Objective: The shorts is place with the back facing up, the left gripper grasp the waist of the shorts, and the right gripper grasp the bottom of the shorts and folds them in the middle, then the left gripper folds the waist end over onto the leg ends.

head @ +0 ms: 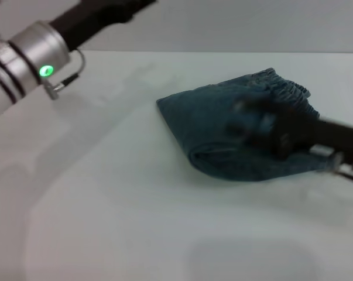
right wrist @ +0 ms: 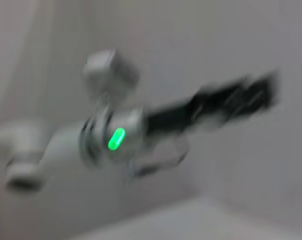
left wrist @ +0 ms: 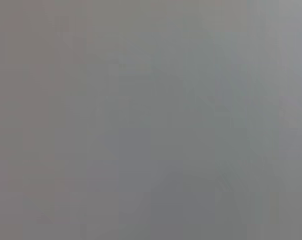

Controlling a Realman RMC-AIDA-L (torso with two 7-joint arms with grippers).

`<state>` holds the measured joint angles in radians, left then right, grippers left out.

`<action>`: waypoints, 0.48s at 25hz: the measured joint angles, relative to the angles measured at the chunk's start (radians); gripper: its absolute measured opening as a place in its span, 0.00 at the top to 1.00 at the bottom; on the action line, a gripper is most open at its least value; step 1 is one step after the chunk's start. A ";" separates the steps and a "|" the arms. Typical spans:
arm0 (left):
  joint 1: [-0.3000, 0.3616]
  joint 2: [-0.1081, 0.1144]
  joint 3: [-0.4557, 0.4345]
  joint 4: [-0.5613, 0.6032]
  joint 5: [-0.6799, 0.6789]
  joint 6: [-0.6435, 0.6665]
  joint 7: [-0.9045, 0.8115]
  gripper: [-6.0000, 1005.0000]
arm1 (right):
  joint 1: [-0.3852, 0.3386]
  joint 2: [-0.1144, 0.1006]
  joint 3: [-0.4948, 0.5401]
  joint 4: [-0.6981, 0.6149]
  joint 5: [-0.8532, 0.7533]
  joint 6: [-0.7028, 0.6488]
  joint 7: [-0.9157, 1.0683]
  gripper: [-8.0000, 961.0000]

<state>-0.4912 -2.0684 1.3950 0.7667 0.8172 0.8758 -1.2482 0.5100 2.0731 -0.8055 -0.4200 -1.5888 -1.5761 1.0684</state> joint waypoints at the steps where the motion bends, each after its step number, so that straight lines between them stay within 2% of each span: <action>1: 0.018 0.000 0.000 -0.003 -0.053 0.008 0.052 0.17 | -0.022 0.000 0.000 -0.002 0.067 -0.004 -0.028 0.35; 4: 0.062 0.000 -0.001 -0.028 -0.190 0.051 0.181 0.17 | -0.094 0.001 0.000 0.010 0.336 -0.005 -0.141 0.35; 6: 0.062 0.000 -0.001 -0.028 -0.190 0.051 0.181 0.17 | -0.126 0.003 0.000 0.042 0.505 0.001 -0.224 0.35; 8: 0.112 0.002 -0.019 -0.158 -0.437 0.212 0.380 0.17 | -0.143 0.002 0.000 0.086 0.663 0.003 -0.311 0.35; 10: 0.112 0.002 -0.019 -0.158 -0.437 0.212 0.380 0.17 | -0.155 0.001 0.000 0.131 0.820 0.004 -0.402 0.35; 11: 0.123 0.002 -0.028 -0.221 -0.518 0.289 0.442 0.17 | -0.159 0.001 0.000 0.150 0.888 0.003 -0.439 0.35; 12: 0.132 0.002 -0.041 -0.335 -0.639 0.434 0.559 0.17 | -0.162 0.002 0.000 0.168 0.959 0.003 -0.477 0.35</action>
<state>-0.3588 -2.0669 1.3541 0.4319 0.1778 1.3098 -0.6890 0.3479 2.0751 -0.8053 -0.2523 -0.6295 -1.5727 0.5912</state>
